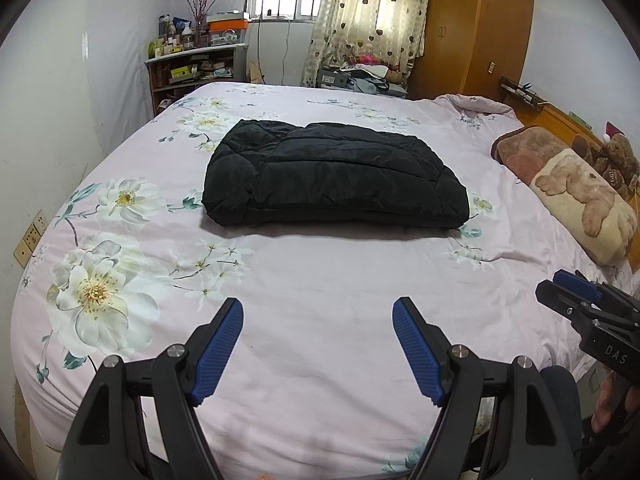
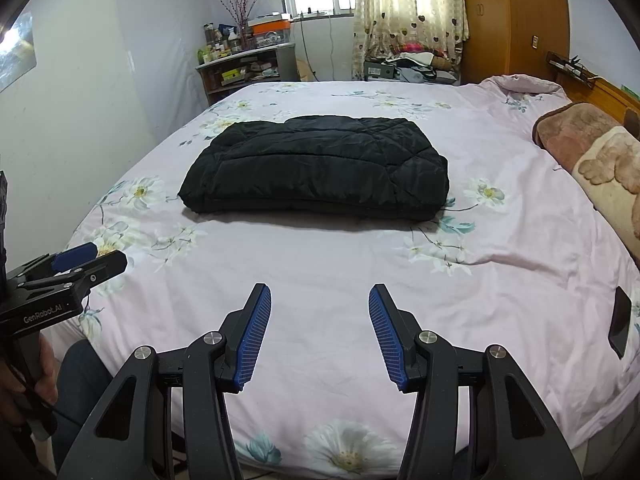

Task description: Fold large clothes

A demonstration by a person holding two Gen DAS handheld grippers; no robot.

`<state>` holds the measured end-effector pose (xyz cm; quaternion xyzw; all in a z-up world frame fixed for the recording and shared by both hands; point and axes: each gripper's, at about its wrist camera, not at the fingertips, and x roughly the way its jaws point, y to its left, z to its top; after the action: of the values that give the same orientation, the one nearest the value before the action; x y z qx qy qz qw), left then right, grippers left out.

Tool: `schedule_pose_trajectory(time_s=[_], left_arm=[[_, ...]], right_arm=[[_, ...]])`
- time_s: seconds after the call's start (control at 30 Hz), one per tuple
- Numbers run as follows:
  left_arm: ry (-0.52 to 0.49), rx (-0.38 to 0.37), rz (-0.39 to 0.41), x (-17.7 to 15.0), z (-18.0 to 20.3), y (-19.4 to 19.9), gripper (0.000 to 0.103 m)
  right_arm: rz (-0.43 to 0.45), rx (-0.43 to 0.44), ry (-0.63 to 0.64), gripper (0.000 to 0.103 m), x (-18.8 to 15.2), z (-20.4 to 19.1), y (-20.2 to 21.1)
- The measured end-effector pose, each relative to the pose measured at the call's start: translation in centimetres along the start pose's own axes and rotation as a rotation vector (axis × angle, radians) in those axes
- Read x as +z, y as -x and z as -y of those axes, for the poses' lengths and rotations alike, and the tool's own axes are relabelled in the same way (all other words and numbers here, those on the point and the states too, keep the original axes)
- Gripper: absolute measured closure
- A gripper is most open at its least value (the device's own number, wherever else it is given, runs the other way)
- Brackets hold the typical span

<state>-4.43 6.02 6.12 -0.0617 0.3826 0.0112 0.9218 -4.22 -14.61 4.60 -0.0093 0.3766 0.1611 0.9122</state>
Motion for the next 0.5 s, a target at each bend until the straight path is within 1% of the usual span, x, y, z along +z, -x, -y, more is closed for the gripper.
schedule_pose_trajectory(time_s=[0.3, 0.4, 0.5], left_arm=[[0.02, -0.013, 0.01, -0.02, -0.13, 0.34, 0.024], [0.015, 0.011, 0.019, -0.06, -0.01, 0.54, 0.024], [0.019, 0.005, 0.027, -0.08, 0.01, 0.72, 0.024]], right_arm=[[0.001, 0.0, 0.002, 0.051, 0.02, 0.04, 0.01], [0.001, -0.001, 0.001, 0.051, 0.01, 0.01, 0.0], [0.001, -0.001, 0.002, 0.051, 0.01, 0.03, 0.01]])
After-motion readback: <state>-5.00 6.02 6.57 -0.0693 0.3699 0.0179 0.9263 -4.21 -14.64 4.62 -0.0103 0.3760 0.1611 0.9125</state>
